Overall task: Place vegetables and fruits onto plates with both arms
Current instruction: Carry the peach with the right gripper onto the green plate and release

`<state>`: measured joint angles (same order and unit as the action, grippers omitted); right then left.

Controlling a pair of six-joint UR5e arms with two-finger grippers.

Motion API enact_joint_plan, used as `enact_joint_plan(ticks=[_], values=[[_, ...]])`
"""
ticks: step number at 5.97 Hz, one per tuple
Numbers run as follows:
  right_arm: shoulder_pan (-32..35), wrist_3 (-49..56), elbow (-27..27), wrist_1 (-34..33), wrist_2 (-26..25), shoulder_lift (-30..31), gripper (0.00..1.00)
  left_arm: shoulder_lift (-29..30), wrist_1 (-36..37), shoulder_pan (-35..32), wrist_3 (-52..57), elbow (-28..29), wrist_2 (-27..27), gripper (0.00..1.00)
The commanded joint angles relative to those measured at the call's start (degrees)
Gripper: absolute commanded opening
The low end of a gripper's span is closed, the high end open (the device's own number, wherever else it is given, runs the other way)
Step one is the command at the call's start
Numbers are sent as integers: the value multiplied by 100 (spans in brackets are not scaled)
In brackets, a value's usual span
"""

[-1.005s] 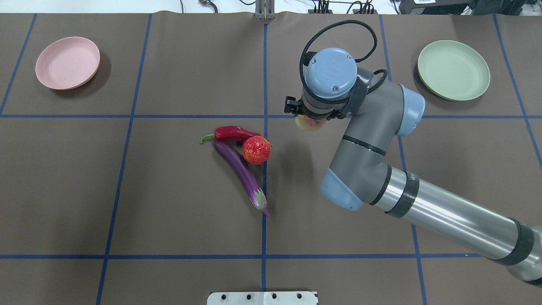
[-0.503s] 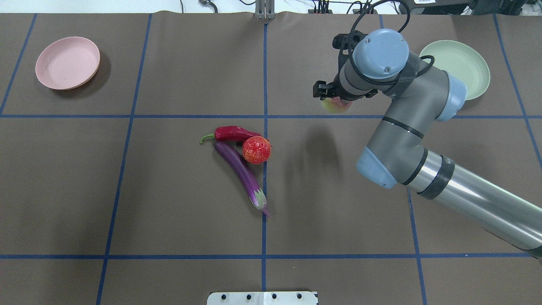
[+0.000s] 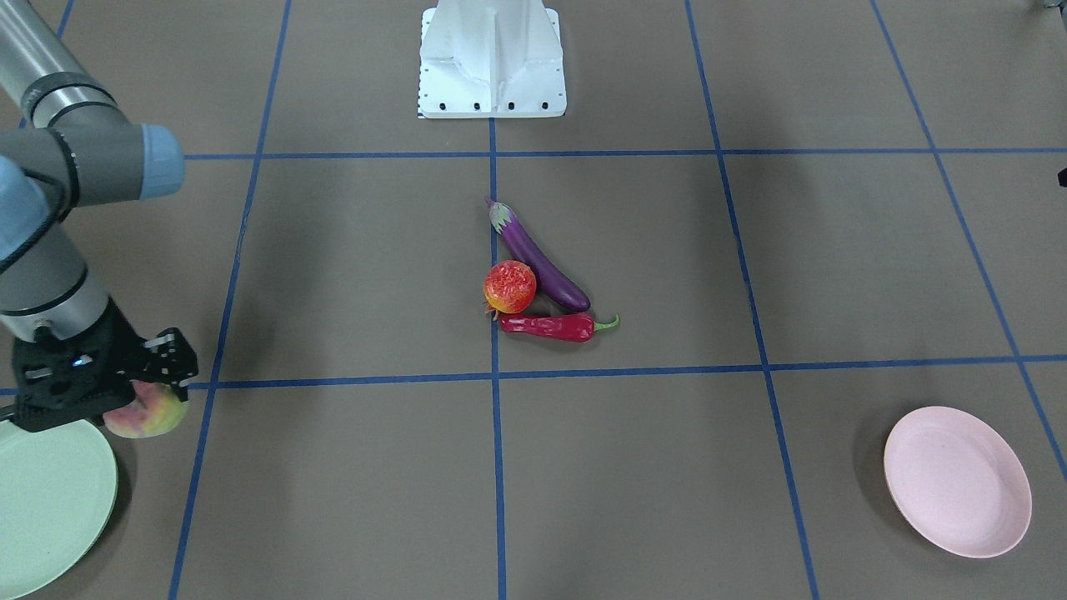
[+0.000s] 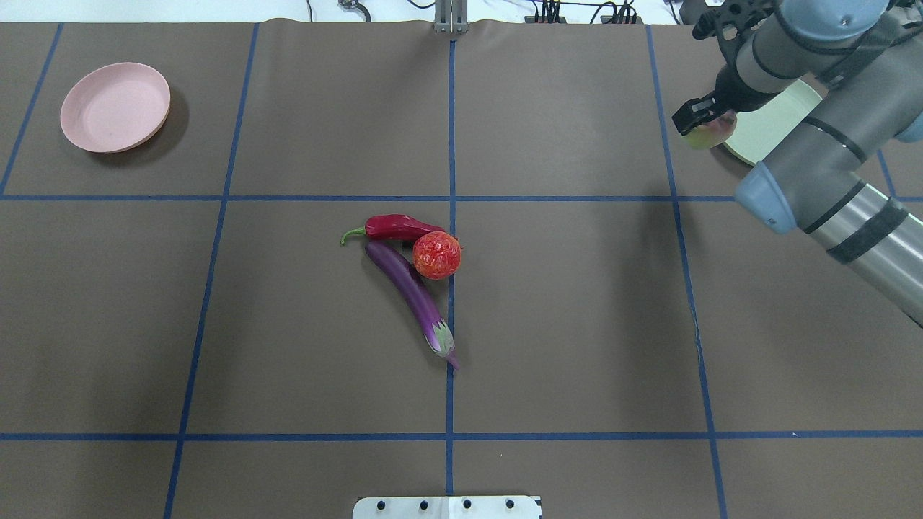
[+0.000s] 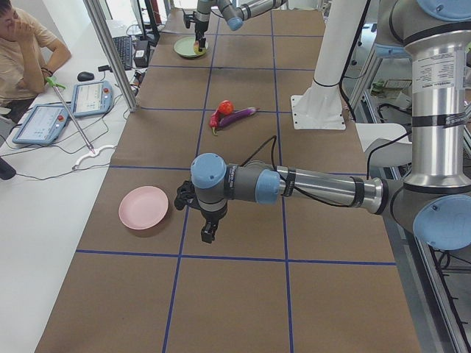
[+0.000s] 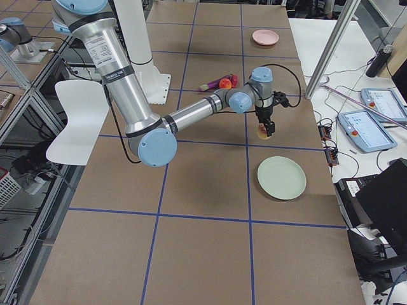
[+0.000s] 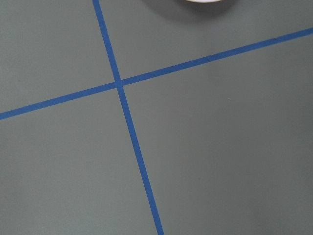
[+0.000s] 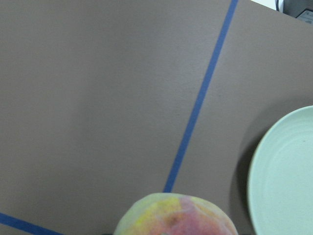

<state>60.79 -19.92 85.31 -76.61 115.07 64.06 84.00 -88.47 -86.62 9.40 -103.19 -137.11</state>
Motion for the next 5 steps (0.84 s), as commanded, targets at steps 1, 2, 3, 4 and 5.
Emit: enact_joint_plan(ticks=[1,2,3,4,5], values=[[450,656,-1306,1400,269,36,0,-6,-3,-4,9,1,0,100],[503,656,-1994,2299,331,45,0,-6,-3,-4,0,1,0,100],[512,656,-2036,2326,366,80,0,-6,-3,-4,0,1,0,100],[504,621,-2045,2335,358,158,59,-6,-3,5,0,1,0,100],[512,482,-1993,2352,462,177,100,-6,-3,-4,0,-8,0,100]])
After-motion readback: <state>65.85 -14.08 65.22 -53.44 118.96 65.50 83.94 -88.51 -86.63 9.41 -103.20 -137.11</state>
